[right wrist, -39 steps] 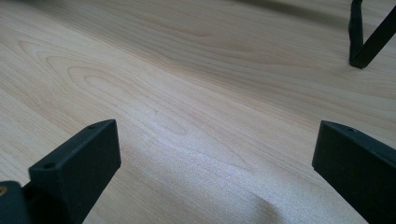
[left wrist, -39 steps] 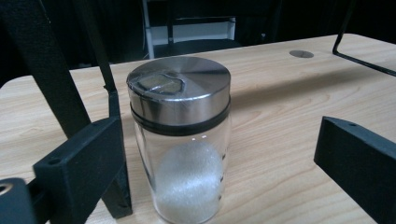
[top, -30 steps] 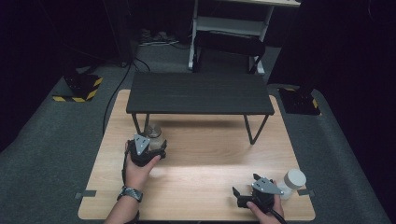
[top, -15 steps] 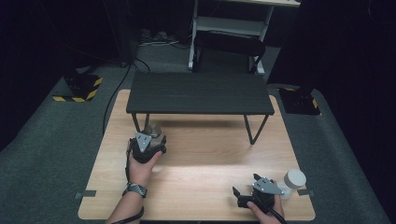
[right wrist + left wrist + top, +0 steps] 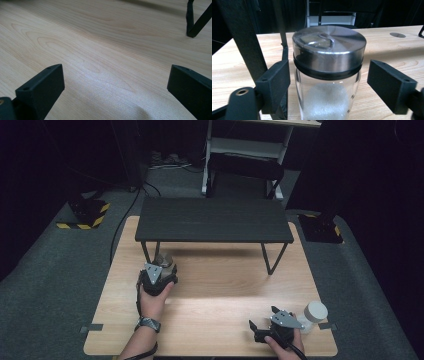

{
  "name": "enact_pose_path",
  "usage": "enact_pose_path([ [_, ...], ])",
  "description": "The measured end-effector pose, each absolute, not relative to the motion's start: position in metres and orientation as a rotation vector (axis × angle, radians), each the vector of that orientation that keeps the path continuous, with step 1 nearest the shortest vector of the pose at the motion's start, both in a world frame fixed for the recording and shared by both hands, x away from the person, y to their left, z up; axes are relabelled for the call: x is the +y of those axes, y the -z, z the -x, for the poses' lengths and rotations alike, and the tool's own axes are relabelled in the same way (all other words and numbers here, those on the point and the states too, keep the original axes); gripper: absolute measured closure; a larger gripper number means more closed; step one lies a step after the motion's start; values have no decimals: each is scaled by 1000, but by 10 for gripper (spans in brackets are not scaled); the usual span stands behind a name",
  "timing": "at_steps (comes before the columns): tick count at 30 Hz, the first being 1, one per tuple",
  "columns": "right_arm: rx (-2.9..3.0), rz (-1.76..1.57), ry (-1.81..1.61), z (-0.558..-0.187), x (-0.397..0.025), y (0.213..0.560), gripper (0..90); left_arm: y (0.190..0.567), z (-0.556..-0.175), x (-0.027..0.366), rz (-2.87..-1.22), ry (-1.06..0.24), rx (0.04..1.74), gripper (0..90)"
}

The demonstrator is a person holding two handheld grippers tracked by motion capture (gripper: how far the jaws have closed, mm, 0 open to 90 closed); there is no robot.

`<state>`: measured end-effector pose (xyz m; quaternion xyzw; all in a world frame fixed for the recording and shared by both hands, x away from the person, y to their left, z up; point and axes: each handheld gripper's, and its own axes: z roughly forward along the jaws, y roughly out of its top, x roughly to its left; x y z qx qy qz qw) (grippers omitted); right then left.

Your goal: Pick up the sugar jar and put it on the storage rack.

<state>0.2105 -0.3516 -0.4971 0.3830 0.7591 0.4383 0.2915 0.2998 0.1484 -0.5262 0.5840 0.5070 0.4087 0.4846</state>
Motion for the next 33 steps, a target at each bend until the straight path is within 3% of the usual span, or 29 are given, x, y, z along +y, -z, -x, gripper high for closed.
enact_pose_path([
  [13,2023,-1029,-1174,-211,-352,497,6,525,-307,143,-1405,-998,1274,304],
  [33,2022,-1029,-1178,-211,-353,497,6,528,-309,152,-1421,-984,1230,317],
])
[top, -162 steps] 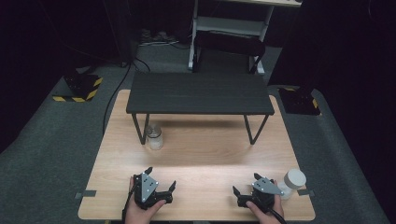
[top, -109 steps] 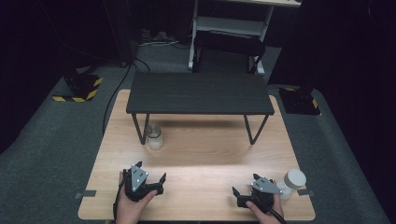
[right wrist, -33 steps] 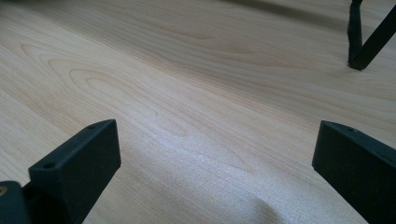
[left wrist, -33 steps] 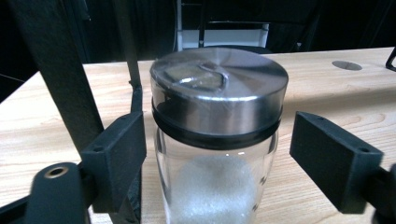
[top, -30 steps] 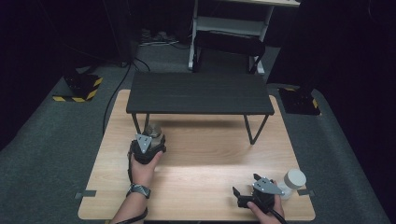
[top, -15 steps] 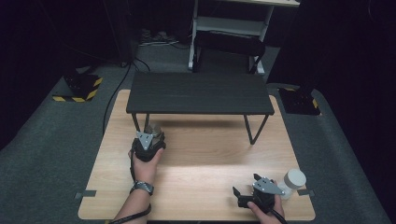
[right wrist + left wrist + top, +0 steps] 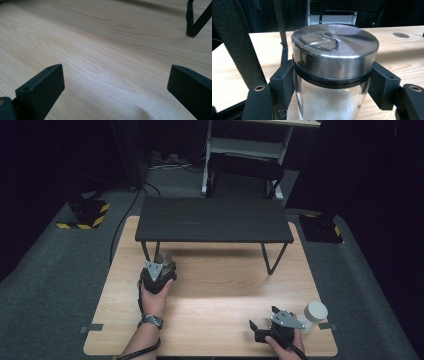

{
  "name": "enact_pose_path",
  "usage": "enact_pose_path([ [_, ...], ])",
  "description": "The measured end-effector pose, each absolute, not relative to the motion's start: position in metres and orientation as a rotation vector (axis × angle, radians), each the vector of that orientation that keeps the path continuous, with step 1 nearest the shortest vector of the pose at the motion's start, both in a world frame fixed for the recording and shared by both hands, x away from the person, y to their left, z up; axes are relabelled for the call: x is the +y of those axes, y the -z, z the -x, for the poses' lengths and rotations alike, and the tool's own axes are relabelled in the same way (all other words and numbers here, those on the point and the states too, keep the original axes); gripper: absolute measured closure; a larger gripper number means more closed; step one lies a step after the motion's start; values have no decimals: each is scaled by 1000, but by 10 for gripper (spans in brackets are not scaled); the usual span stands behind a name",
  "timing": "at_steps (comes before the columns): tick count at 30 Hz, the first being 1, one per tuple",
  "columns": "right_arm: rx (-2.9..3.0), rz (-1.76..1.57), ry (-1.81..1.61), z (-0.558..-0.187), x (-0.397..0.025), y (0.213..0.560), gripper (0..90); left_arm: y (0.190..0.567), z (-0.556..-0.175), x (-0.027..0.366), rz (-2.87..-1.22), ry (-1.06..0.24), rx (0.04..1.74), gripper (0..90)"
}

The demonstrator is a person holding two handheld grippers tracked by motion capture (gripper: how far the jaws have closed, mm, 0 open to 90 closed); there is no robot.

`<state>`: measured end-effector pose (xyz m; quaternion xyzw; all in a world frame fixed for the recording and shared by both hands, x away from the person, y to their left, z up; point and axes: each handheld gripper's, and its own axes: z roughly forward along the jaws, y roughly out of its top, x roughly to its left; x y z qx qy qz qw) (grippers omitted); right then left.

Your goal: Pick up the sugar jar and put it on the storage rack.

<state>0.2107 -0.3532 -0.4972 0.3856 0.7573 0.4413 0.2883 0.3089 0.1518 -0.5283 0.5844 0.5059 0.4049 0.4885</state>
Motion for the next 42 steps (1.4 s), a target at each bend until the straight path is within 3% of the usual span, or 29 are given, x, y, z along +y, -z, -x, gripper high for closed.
enact_pose_path([
  [27,2035,-1062,-1144,-212,-352,494,6,514,-264,163,-1471,-929,1110,317],
  [42,2040,-1061,-1150,-213,-354,493,6,476,-235,146,-1482,-908,1013,317],
])
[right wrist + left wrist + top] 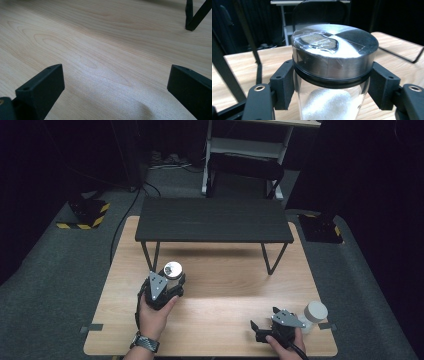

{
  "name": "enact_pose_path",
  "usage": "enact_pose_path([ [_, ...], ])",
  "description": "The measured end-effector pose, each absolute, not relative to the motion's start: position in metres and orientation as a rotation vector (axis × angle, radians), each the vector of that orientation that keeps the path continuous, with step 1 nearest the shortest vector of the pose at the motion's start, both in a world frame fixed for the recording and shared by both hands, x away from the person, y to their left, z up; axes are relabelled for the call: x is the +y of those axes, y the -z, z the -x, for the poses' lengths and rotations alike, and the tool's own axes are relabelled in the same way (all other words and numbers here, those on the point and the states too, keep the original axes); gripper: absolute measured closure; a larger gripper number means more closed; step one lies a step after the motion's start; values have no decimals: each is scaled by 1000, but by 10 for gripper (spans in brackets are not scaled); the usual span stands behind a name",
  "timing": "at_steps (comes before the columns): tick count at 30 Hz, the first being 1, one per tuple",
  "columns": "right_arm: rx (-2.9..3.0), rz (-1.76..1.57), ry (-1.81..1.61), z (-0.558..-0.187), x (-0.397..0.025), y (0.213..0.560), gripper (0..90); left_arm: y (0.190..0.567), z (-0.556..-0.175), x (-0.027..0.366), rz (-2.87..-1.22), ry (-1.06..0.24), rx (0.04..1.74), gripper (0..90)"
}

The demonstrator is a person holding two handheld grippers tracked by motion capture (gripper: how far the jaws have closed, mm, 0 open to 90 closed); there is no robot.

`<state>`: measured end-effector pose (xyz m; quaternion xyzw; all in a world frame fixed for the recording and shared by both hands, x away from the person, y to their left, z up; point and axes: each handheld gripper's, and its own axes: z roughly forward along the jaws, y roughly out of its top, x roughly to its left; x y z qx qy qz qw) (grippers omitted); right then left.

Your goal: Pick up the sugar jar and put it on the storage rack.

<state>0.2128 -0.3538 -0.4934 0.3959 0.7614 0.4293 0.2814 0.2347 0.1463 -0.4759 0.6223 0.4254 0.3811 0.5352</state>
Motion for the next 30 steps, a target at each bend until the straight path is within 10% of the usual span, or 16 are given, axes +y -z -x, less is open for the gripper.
enact_pose_path([
  [30,2051,-1045,-1150,-213,-354,493,6,398,-227,132,-1400,-964,927,317],
])
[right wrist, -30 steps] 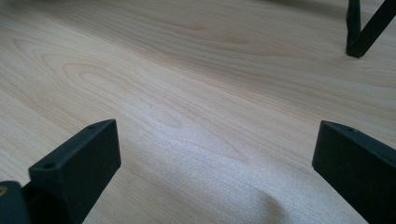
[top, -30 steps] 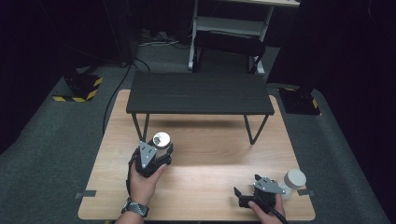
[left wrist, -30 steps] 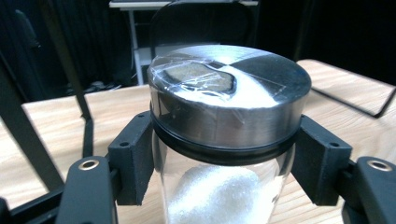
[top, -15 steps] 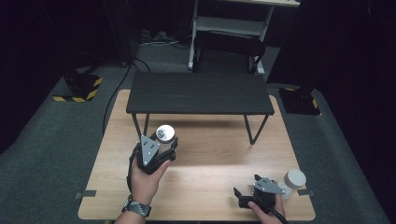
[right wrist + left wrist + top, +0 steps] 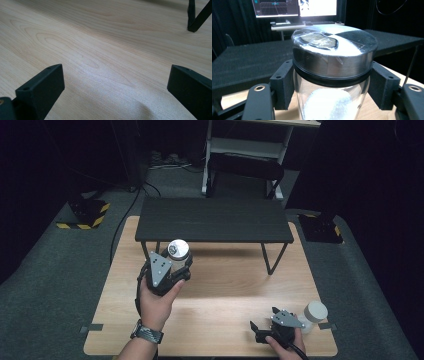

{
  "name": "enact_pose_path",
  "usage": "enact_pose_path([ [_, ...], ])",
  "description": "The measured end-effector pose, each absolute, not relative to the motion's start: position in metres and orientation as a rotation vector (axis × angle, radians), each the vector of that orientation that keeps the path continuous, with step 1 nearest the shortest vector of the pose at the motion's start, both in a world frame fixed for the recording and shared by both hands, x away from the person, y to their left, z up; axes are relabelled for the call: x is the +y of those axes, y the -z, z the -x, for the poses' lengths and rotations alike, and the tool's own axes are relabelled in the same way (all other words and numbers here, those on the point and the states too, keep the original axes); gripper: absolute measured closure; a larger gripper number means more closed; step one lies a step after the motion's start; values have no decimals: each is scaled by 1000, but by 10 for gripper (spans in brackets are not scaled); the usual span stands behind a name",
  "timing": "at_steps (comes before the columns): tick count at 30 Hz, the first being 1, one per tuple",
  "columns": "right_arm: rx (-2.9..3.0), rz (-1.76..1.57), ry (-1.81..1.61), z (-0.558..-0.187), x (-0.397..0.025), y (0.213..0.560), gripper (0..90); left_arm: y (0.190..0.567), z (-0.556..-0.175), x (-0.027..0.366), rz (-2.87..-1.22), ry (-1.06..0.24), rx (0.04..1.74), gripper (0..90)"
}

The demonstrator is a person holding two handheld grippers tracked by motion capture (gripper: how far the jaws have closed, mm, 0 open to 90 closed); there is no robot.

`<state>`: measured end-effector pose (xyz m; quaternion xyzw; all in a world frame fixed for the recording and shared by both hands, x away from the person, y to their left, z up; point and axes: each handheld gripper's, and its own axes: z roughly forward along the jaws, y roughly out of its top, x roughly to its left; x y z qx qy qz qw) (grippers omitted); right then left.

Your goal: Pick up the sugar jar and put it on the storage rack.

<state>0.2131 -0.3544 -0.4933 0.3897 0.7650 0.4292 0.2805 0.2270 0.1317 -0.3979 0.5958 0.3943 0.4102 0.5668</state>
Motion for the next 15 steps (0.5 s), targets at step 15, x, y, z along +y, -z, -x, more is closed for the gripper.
enact_pose_path([
  [15,2054,-1046,-1155,-214,-355,493,6,366,-249,124,-1347,-985,905,317],
])
